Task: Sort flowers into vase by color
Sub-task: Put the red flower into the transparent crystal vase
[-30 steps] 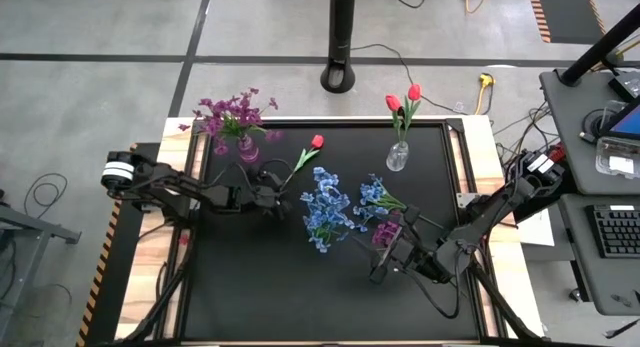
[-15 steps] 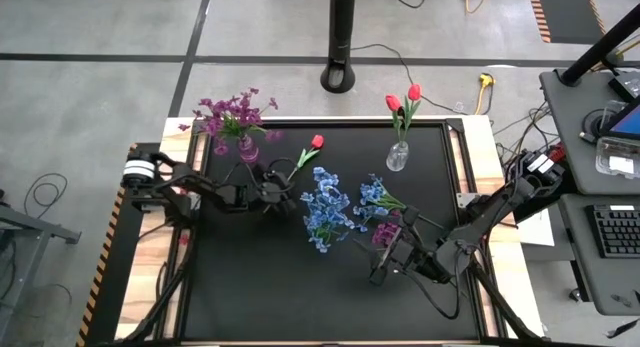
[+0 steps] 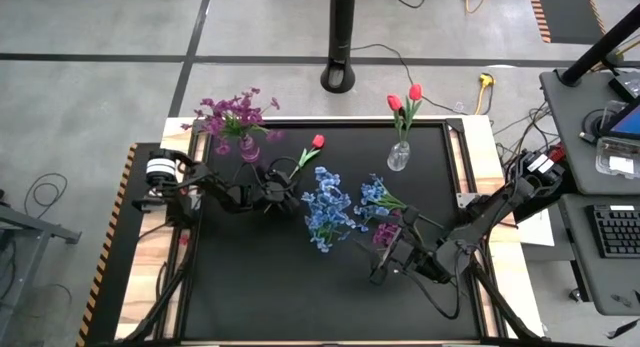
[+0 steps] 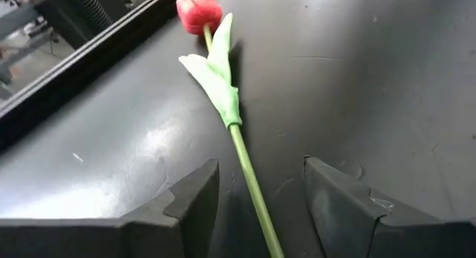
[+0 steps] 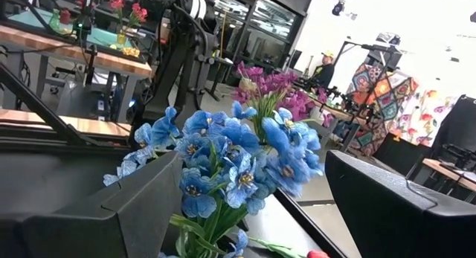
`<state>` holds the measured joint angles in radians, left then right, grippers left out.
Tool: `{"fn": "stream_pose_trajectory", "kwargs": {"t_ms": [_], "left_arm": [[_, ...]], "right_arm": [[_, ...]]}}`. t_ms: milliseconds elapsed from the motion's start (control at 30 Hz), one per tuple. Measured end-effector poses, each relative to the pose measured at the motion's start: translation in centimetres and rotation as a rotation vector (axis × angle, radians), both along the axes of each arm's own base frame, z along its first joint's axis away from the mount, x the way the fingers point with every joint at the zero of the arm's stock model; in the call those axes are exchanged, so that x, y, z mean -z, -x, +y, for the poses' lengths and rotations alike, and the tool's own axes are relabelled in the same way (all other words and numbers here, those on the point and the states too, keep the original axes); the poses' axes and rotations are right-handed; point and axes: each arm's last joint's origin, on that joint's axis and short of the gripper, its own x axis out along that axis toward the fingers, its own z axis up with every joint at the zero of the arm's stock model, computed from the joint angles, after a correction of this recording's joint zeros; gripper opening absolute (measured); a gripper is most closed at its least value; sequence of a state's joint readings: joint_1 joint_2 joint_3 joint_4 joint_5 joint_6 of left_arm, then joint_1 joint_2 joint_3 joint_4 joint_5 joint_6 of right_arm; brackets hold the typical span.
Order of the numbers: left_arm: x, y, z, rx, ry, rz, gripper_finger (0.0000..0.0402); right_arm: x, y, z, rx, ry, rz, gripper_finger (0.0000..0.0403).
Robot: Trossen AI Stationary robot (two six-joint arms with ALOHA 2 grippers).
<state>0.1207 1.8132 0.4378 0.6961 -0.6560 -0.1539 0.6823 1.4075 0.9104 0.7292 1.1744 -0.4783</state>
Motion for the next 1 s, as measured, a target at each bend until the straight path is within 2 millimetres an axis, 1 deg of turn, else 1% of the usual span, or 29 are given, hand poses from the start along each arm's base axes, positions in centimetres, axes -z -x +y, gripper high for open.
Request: {"fn": "stream_pose_trajectory", "kwargs": {"t_ms": [167,267,367,600,833,1000], "left_arm": [[0.3,0.5,-0.1,-0.047,0.056,-0.047,0.0159],[0.4,0.7,-0.1,-0.051,0.065,-0.046,0.0139],[0.5,0.7,-0.1,-0.052,0.073,-0.049,0.0106],[0.5,0.8,-0.1,-0.059,0.079,-0.054,0.0011],[0.3,0.8,-0.2,-0.062,0.073,-0.063,0.0002],[-0.7,1.1,-0.4,-0.054,0.063,-0.057,0.0001]], "right_arm": [[0.0,0.0,0.0,-0.001,-0.008,-0.005,0.0324],[0.0,0.0,0.0,-0.001,-0.006,-0.003,0.0324],[0.0,0.0,0.0,-0.001,-0.006,-0.003,0.0324],[0.0,0.0,0.0,-0.001,-0.005,-0.003,0.0323],[0.0,0.0,0.0,-0.001,-0.005,-0.003,0.0323],[0.0,0.0,0.0,0.000,-0.006,-0.003,0.0323]]}}
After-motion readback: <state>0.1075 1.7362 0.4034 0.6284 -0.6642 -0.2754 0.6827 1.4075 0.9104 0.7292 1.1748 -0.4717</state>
